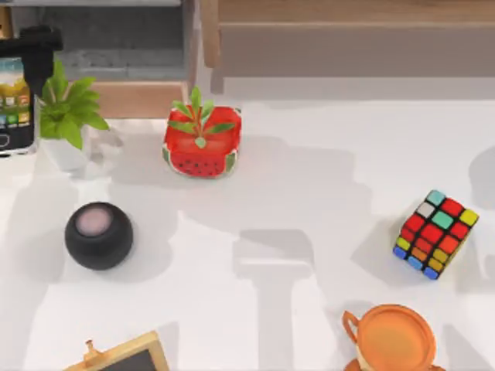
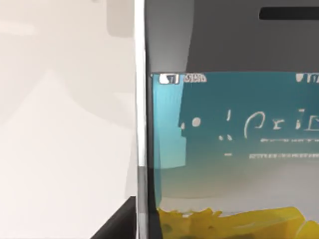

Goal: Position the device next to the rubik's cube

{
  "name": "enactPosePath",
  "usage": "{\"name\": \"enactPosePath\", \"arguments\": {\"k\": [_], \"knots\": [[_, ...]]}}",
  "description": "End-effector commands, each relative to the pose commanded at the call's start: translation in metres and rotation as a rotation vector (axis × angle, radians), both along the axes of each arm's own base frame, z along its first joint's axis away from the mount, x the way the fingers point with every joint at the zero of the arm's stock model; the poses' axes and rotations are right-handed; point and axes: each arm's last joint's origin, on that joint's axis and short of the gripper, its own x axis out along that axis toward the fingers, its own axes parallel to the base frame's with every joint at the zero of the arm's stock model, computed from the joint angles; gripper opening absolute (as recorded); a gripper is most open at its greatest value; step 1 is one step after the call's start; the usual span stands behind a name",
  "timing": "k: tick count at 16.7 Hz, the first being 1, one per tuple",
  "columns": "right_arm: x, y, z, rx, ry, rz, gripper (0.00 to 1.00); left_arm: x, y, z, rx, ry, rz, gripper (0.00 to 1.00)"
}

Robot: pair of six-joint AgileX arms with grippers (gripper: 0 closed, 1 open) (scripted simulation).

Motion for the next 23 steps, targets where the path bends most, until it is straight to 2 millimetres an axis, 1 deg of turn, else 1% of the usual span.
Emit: {"name": "enactPosePath", "arguments": {"k": [3, 6, 8, 10, 12, 13, 15, 17, 18, 23], "knots": [[0.000, 0.000, 0.000, 0.000, 0.000, 0.000, 1.00, 0.007, -0.074, 0.014, -0.049, 0.009, 0.033, 0.00], [0.000, 0.000, 0.000, 0.000, 0.000, 0.000, 1.00, 0.003, -0.152, 0.012, -0.078, 0.045, 0.041, 0.00], [0.000, 0.000, 0.000, 0.000, 0.000, 0.000, 1.00, -0.005, -0.203, 0.001, -0.078, 0.080, 0.027, 0.00], [0.000, 0.000, 0.000, 0.000, 0.000, 0.000, 1.00, -0.019, -0.251, -0.016, -0.063, 0.119, -0.001, 0.00], [0.000, 0.000, 0.000, 0.000, 0.000, 0.000, 1.00, -0.035, -0.292, -0.036, -0.037, 0.154, -0.040, 0.00], [0.000, 0.000, 0.000, 0.000, 0.000, 0.000, 1.00, -0.044, -0.309, -0.045, -0.022, 0.169, -0.062, 0.00], [0.000, 0.000, 0.000, 0.000, 0.000, 0.000, 1.00, -0.059, -0.337, -0.063, 0.005, 0.194, -0.105, 0.00], [0.000, 0.000, 0.000, 0.000, 0.000, 0.000, 1.00, -0.070, -0.353, -0.076, 0.026, 0.209, -0.139, 0.00], [0.000, 0.000, 0.000, 0.000, 0.000, 0.000, 1.00, -0.072, -0.356, -0.079, 0.031, 0.212, -0.147, 0.00], [0.000, 0.000, 0.000, 0.000, 0.000, 0.000, 1.00, -0.072, -0.356, -0.079, 0.031, 0.213, -0.147, 0.00]]}}
